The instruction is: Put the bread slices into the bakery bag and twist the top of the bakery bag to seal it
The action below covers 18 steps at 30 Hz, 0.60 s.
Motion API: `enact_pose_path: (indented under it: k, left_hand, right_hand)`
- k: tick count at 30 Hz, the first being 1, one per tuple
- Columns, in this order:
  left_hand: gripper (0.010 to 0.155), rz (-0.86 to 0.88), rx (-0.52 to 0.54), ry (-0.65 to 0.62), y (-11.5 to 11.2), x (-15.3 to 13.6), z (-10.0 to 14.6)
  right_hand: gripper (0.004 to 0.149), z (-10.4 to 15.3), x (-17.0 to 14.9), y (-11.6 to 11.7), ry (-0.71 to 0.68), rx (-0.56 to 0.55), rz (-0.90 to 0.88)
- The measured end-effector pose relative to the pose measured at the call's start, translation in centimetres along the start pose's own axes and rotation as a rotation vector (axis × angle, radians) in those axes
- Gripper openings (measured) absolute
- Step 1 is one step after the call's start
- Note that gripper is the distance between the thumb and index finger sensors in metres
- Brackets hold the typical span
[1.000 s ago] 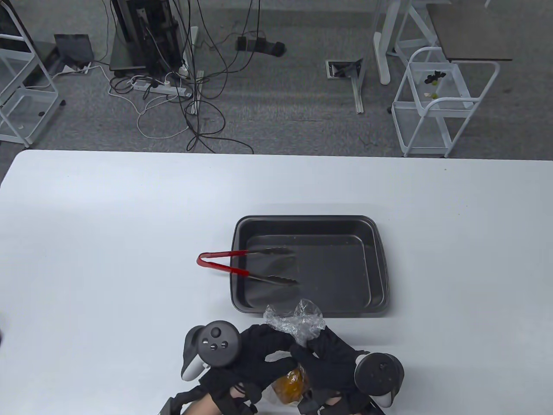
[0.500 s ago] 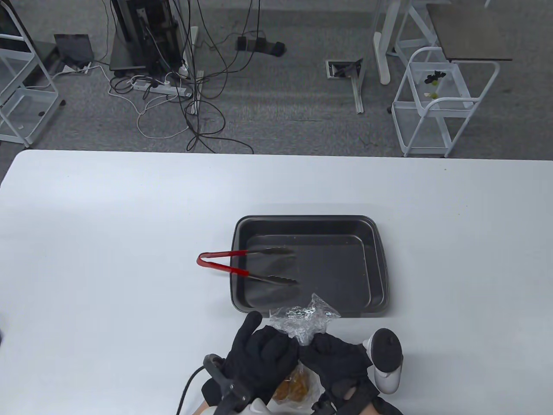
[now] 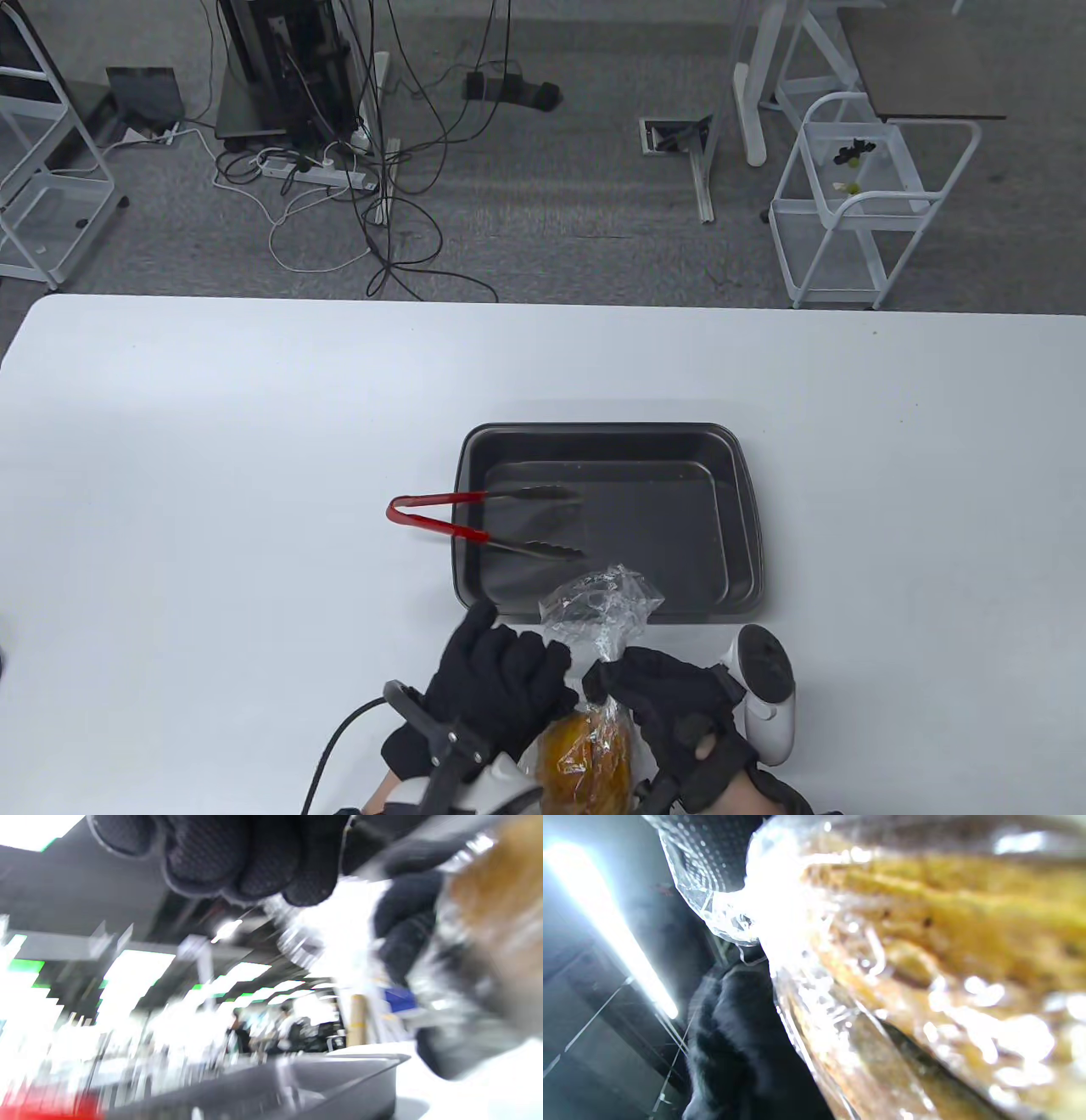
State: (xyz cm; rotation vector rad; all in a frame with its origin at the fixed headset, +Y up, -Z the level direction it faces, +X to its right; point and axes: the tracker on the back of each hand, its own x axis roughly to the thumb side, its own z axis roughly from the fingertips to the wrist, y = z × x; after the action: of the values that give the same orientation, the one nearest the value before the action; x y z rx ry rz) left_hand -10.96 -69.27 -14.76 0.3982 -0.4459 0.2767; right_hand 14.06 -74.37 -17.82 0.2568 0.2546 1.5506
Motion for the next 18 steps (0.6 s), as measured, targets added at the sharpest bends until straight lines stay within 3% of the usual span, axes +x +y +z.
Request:
enact_pose_path:
  k: [1,2,3,5,7,8,11,14,18]
  left_hand:
    - [0.052,0.277,-0.125,0.157,-0.7,-1.9,-0.4]
    - [0.052,0.485,-0.238,0.237,-1.4,-3.2,-0.6]
    - [0.052,0.811,-0.413,0.331,-2.8,-4.5,-0.5]
    - [0.052,1.265,-0.623,0.434,-5.2,-5.3,-0.1]
    - [0.056,1.522,-0.915,0.398,-6.9,-5.0,0.4]
    - [0.059,1.547,-1.015,0.377,-7.3,-4.6,0.7]
    - [0.064,1.505,-0.99,0.37,-7.8,-3.1,0.7]
    - [0.057,1.446,-0.799,0.457,-7.9,-2.2,0.7]
    - [0.045,1.513,-0.565,0.508,-7.6,-2.5,0.9]
  right_hand:
    - [0.043,0.2,0.9,-0.3,-0.062,-0.044,0.108]
    - [0.043,0.3,1.4,-0.5,-0.103,-0.06,0.182]
    - [0.043,0.5,2.1,-0.4,-0.186,-0.077,0.295]
    - [0.043,0.8,2.9,0.1,-0.334,-0.095,0.452]
    - [0.043,1.4,3.5,0.9,-0.459,-0.162,0.596]
    - [0.043,1.7,3.8,1.4,-0.529,-0.196,0.662]
    - [0.044,2.6,4.2,3.2,-0.714,-0.241,0.841]
    - [0.044,3.2,4.2,4.8,-0.845,-0.285,0.954]
    - [0.044,3.0,3.6,5.0,-0.792,-0.273,0.921]
